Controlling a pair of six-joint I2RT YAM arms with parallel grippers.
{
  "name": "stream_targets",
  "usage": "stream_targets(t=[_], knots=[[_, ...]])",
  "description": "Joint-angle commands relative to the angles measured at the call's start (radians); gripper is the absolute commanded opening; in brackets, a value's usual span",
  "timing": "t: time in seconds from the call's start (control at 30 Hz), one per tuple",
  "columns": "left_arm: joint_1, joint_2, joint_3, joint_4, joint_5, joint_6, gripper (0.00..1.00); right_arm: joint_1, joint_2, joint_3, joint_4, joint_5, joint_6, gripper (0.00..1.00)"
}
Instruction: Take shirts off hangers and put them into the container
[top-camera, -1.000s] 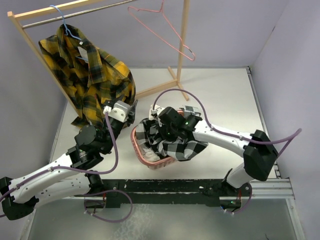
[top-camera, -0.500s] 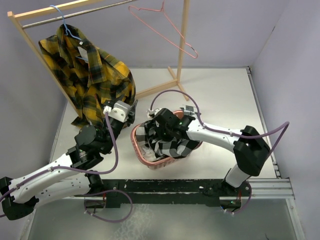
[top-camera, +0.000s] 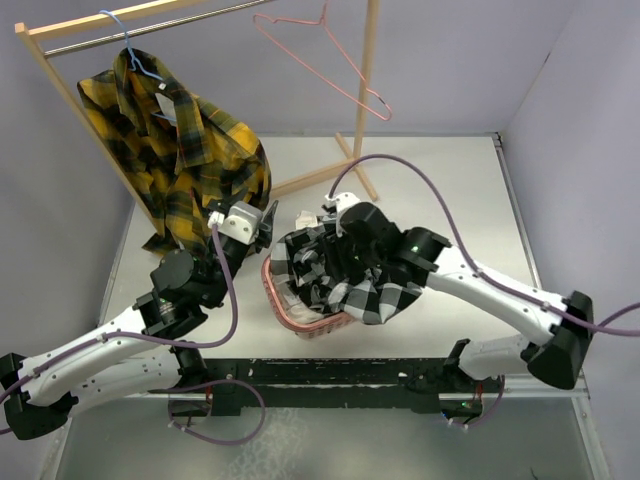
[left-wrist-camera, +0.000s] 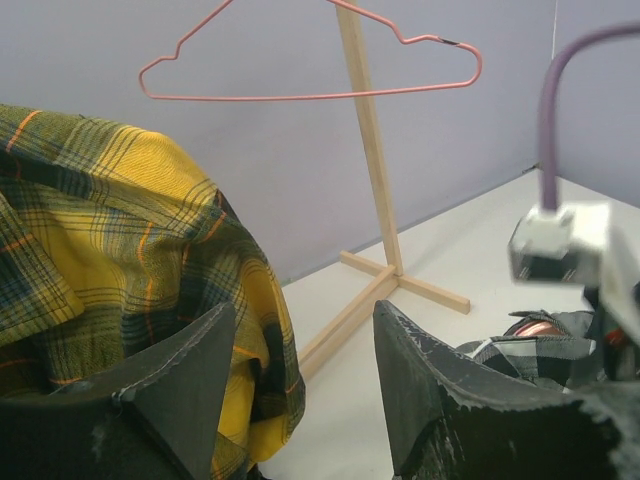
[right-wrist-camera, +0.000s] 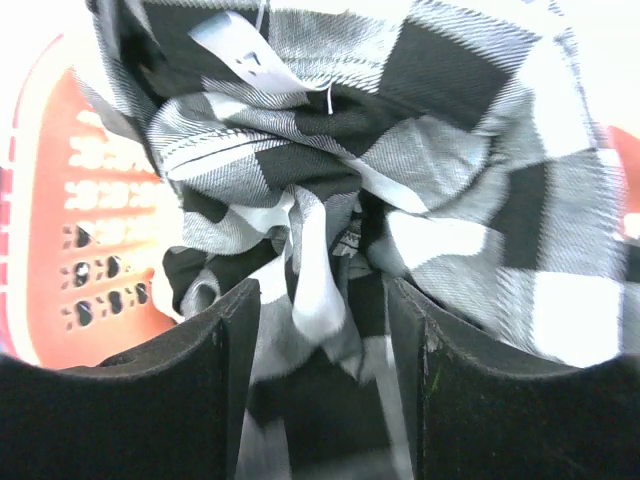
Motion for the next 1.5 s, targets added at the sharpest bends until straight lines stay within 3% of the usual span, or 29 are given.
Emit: stream_targets(t=[0.0, 0.13, 0.23, 0.3, 0.33, 0.5, 0.8, 1.1, 1.47], knots=[[-0.004, -0.002, -0.004, 0.037, 0.012, -0.015, 0.61, -0.003, -0.15, 0.104, -0.106, 0.115, -0.015, 0.58], [-0.004, -0.005, -0.003, 0.037, 0.011, -0.013, 0.61, -0.002, -0.274, 0.153, -0.225, 0.173, -0.01, 0.62], [-0.003, -0.01, -0.002, 0.039, 0.006, -0.01, 0.61, -0.003, -0.388, 0.143, -0.314, 0.194, 0.005, 0.55], [-0.004, -0.012, -0.003, 0.04, 0.003, -0.007, 0.61, -0.002, -0.466, 0.099, -0.351, 0.161, 0.013, 0.05], [-0.004, -0.012, -0.003, 0.041, 0.002, -0.006, 0.61, -0.003, -0.5, 0.075, -0.364, 0.133, 0.019, 0.0], [-0.004, -0.004, -0.003, 0.042, 0.001, -0.004, 0.6, -0.002, -0.601, -0.045, -0.444, -0.057, 0.059, 0.0], [-0.004, 0.012, 0.0, 0.035, 0.012, -0.013, 0.6, -0.003, -0.699, -0.142, -0.477, -0.186, 0.093, 0.0], [-0.003, 0.005, 0.0, 0.034, 0.002, -0.011, 0.6, -0.003, -0.528, -0.216, -0.269, -0.223, 0.06, 0.0], [-0.004, 0.006, 0.0, 0.034, 0.004, -0.01, 0.6, -0.003, -0.379, -0.057, -0.161, -0.102, -0.009, 0.0]])
